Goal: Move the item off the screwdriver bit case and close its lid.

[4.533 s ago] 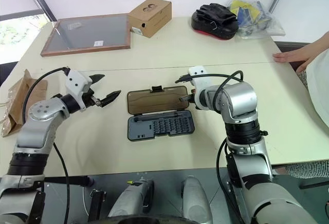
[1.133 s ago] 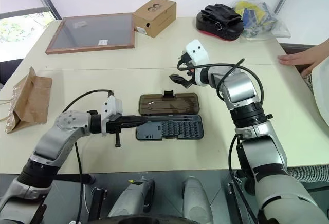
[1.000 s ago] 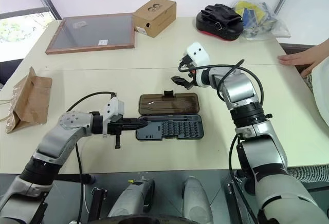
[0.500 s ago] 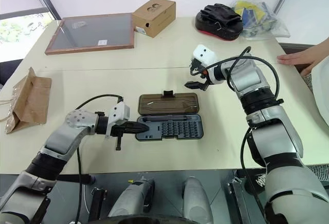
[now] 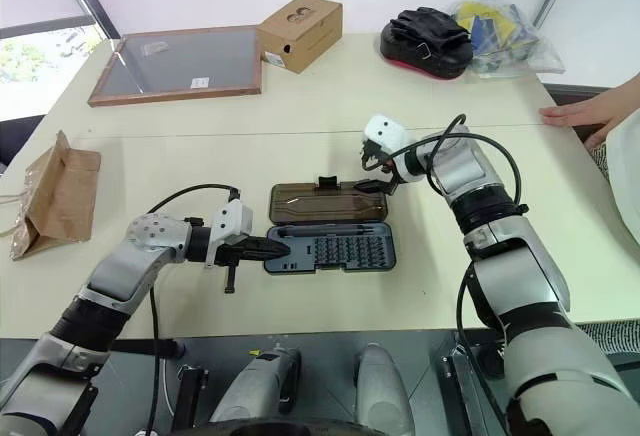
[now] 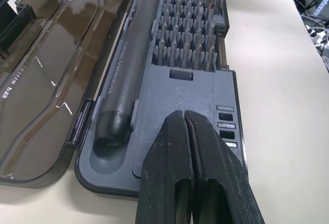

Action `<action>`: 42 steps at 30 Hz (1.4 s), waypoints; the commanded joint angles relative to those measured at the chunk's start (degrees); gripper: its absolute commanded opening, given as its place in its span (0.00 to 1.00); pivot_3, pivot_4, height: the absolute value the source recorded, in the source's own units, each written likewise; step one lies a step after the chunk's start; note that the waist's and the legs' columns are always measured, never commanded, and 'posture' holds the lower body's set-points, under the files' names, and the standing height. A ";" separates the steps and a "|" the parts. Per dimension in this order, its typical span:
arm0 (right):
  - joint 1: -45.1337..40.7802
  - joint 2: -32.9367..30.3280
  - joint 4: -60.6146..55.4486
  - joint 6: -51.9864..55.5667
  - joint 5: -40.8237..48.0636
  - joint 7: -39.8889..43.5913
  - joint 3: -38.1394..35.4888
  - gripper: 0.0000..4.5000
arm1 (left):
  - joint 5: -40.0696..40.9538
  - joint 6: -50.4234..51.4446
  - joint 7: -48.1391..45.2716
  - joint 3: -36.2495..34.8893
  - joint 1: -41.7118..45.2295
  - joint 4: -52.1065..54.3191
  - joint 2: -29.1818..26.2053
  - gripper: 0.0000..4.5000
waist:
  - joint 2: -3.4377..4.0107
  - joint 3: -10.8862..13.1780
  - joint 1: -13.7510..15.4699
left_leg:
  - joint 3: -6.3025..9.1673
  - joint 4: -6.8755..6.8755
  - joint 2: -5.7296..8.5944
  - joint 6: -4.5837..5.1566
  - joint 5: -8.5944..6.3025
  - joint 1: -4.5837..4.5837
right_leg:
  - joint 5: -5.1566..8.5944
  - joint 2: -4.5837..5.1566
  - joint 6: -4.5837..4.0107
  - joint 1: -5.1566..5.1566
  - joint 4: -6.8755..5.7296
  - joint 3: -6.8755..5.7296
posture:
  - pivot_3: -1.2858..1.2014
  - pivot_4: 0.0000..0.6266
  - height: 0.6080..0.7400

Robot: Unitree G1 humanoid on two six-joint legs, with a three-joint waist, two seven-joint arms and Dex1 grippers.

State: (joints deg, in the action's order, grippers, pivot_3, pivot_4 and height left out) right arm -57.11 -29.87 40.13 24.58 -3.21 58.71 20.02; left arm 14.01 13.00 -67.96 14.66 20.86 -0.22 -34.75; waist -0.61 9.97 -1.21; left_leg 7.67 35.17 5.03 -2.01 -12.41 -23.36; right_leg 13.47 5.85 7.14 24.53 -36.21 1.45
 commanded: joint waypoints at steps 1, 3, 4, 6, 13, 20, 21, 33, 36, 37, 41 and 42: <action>-0.30 0.55 1.30 -1.90 -0.80 -0.87 -1.28 1.00 | -1.23 -0.15 0.36 -0.05 -0.83 0.17 -0.80 0.00 | 0.01 -0.01 -0.06 | 0.00 0.00 0.00 0.00 0.00 0.00 | 0.00 0.00 0.00 0.00 0.00 0.00 | 0.52 0.24 1.00; 0.13 0.79 2.07 -2.81 -1.22 -1.13 -1.26 1.00 | -1.27 -0.14 0.53 -0.02 -0.89 0.34 -0.80 0.00 | 0.01 -0.01 -0.06 | 0.00 0.00 0.00 0.00 0.00 0.03 | 0.00 0.00 0.00 -0.02 -0.01 0.00 | 0.52 0.24 1.00; 0.32 0.91 2.37 -3.12 -1.39 -1.16 -1.25 0.94 | -1.34 -0.17 0.64 0.02 -0.84 0.33 -0.76 0.00 | 0.01 -0.02 -0.07 | 0.00 0.00 0.00 0.00 0.00 0.03 | 0.00 0.00 0.00 -0.02 -0.01 0.00 | 0.52 0.24 1.00; 0.62 1.12 2.73 -3.41 -1.59 -1.13 -1.30 0.82 | -1.42 -0.21 0.83 0.06 -0.81 0.37 -0.74 0.00 | 0.01 -0.02 -0.07 | 0.00 0.00 0.00 0.00 0.00 0.05 | 0.00 0.00 0.00 -0.04 -0.02 0.00 | 0.52 0.24 1.00; 1.77 1.22 2.17 -3.86 -2.19 0.05 -1.09 0.04 | -1.83 -0.47 1.24 -0.13 -0.67 0.26 -0.67 0.00 | -0.04 -0.08 -0.56 | 0.00 0.01 0.00 -0.01 0.00 0.33 | -0.01 -0.01 0.00 -0.35 -0.03 0.01 | 0.52 0.24 1.00; 3.07 1.14 -0.39 -3.09 -2.54 0.89 -0.73 0.00 | -2.33 -0.93 1.73 -0.33 -0.09 -0.44 -0.16 0.00 | -0.04 -0.08 -1.16 | 0.16 -0.07 -0.01 0.02 -0.04 1.05 | 0.07 -0.02 0.04 -1.14 0.06 -0.01 | 0.52 0.24 1.00; 3.25 1.10 -0.80 -3.01 -2.60 1.00 -0.71 0.00 | -2.33 -0.96 1.79 -0.34 -0.08 -0.45 -0.14 0.00 | -0.04 -0.08 -1.17 | 0.19 -0.07 -0.01 0.02 -0.04 1.05 | 0.07 -0.01 0.04 -1.13 0.05 -0.01 | 0.52 0.24 1.00; 4.31 0.65 -1.45 -5.76 -4.38 3.17 0.74 0.00 | -2.80 -1.62 2.63 -0.55 0.49 -1.35 0.39 0.00 | -0.03 -0.08 -1.09 | 0.31 -0.09 0.00 0.04 -0.05 1.03 | 0.07 -0.01 0.05 -1.12 0.06 -0.01 | 0.52 0.24 1.00; 3.69 1.28 0.02 -6.49 -5.08 3.00 0.85 0.22 | -2.88 -1.68 2.87 -0.58 0.47 -1.39 0.42 0.00 | -0.03 -0.08 -1.11 | 0.31 -0.09 0.01 0.04 -0.06 1.03 | 0.08 -0.01 0.05 -1.12 0.06 -0.01 | 0.52 0.24 1.00; 3.22 1.54 0.94 -6.74 -5.61 2.50 1.02 0.31 | -2.90 -1.71 2.92 -0.58 0.46 -1.42 0.43 0.00 | -0.03 -0.08 -1.11 | 0.31 -0.09 0.01 0.05 -0.06 1.03 | 0.08 -0.01 0.05 -1.12 0.06 -0.01 | 0.52 0.24 1.00; 0.45 3.13 6.55 -8.99 -6.95 2.10 1.25 0.54 | -2.99 -2.03 3.14 -0.70 0.31 -1.65 0.31 0.00 | -0.03 -0.08 -1.22 | 0.31 -0.10 0.00 0.04 -0.06 1.03 | 0.08 -0.01 0.05 -1.11 0.06 -0.01 | 0.52 0.24 1.00; -0.19 3.53 7.93 -9.32 -7.09 2.10 1.13 0.54 | -2.99 -2.06 3.19 -0.69 0.31 -1.66 0.31 0.00 | -0.03 -0.08 -1.35 | 0.31 -0.11 0.00 0.04 -0.06 1.03 | 0.08 -0.01 0.05 -1.11 0.06 -0.01 | 0.52 0.24 1.00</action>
State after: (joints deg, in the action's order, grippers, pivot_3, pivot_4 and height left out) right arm -57.24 -27.07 45.27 15.58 -8.78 60.79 20.05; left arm 11.79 11.55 -65.05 14.46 21.03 -1.68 -34.24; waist -0.64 9.89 -2.56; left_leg 7.98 35.06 5.03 -1.97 -12.46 -22.32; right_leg 13.55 5.83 7.18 23.42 -36.15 1.44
